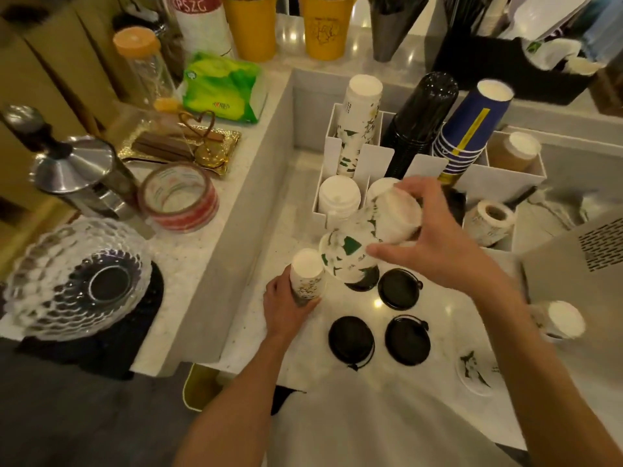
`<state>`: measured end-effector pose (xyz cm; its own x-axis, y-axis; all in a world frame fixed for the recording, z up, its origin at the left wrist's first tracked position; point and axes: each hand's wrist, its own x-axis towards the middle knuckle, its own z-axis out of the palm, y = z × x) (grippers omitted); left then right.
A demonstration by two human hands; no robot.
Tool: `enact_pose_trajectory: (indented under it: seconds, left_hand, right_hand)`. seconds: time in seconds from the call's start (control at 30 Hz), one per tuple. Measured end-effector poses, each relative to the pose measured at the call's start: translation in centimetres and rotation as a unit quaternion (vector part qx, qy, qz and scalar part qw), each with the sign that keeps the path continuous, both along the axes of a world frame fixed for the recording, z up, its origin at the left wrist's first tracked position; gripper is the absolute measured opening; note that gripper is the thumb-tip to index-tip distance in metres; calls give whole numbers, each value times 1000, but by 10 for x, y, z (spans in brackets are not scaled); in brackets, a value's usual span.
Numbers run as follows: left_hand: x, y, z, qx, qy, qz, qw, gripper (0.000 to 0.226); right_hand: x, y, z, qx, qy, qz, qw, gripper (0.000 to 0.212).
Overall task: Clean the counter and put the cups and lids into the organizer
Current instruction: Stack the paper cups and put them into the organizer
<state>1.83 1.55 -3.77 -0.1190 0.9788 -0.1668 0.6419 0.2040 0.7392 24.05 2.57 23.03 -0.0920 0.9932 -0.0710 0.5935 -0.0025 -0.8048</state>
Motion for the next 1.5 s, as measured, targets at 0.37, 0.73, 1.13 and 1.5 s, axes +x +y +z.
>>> enact_pose_trajectory:
  seconds: [0.37, 0.73, 1.13, 1.5]
  left_hand:
    - [-1, 3, -2, -22, -39, 24, 999, 105]
    - [5, 0, -5, 22, -13, 48, 999, 95]
    - [8, -1, -3, 39, 27, 49, 998, 102]
    - [8, 2, 1, 0, 43, 36, 998, 102]
  right_hand:
    - [-96, 58, -74, 70, -373, 217, 900, 79]
    - [-89, 78, -77, -35, -374, 368, 850, 58]
    - [-99, 66, -102, 89, -512, 186, 834, 84]
    - [-94, 42, -113, -63, -295, 214, 929, 80]
